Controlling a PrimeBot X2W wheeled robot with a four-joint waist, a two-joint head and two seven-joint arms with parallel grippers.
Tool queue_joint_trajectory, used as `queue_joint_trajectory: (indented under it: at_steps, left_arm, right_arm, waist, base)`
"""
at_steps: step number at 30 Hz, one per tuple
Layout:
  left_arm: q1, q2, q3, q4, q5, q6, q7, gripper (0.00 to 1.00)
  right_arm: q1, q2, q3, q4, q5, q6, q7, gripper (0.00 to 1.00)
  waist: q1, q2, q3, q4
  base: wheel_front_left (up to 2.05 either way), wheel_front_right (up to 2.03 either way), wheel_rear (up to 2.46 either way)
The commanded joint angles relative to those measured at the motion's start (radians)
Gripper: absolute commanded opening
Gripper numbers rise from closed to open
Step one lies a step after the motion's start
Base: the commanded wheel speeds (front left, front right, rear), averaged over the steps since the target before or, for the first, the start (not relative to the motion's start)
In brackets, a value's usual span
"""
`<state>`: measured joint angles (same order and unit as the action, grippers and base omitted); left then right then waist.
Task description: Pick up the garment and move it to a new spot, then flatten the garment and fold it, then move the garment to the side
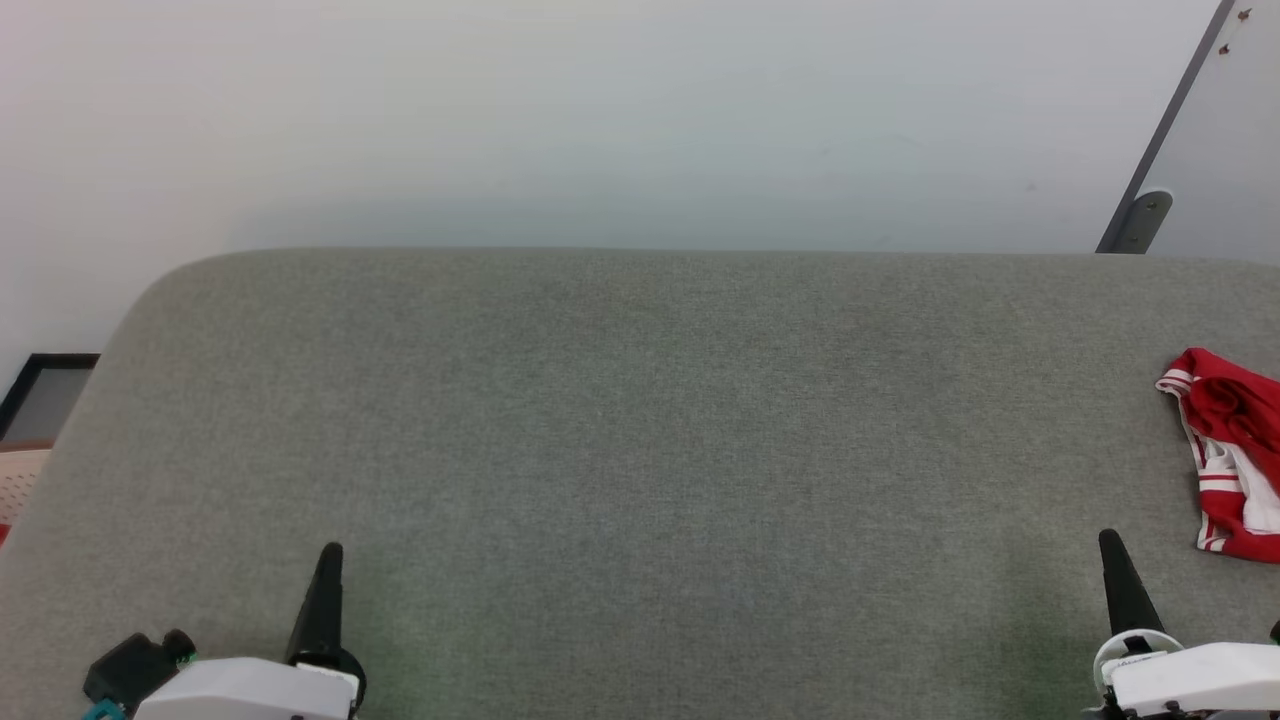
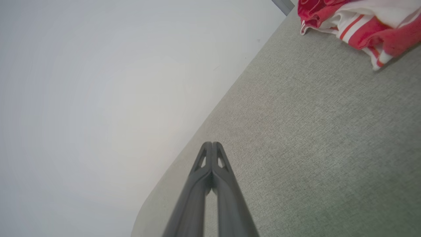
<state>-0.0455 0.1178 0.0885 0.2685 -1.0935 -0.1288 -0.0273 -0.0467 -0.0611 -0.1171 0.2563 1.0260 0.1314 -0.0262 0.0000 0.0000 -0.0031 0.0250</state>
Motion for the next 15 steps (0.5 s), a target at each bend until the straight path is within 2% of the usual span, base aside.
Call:
queue_joint_trajectory:
  at_steps: [1, 15]
  left_arm:
    - [-0.019, 0.001, 0.005, -0.012, -0.025, -0.002, 0.004, 0.00]
    - [-0.033, -0.017, 0.011, -0.016, -0.156, -0.002, 0.042, 0.00]
  right_arm:
    - [-0.020, -0.002, 0.002, -0.011, 0.028, -0.001, 0.004, 0.00]
    - [-0.034, 0.002, 0.002, -0.012, 0.177, -0.001, 0.042, 0.00]
  waist:
    - [0.0000, 0.0000, 0.000, 0.000]
    - [0.0000, 0.0000, 0.001, -0.006]
  base:
    - [0.00, 0.00, 0.00]
    - [0.00, 0.00, 0.00]
